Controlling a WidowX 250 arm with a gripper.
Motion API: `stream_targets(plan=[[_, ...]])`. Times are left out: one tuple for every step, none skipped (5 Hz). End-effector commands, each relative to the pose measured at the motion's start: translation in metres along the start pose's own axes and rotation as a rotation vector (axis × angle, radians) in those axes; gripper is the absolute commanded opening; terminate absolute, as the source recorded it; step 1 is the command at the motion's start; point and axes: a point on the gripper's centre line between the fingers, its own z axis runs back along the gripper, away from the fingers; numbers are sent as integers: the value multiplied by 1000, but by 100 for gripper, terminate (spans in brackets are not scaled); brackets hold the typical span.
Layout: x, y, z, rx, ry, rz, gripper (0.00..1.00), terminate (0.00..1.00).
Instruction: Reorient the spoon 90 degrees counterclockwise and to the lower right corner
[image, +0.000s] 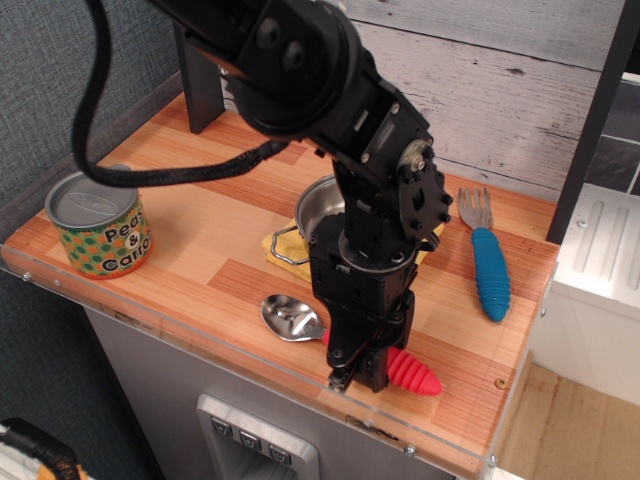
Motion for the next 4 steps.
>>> stream_targets(plan=[[7,-20,14,-14,43,-12,100,0],[11,-21,29,-30,9,-33,100,0],[13,-24,54,-56,-59,-92,100,0],[19,-22,78,-83,-123,-259,100,0]])
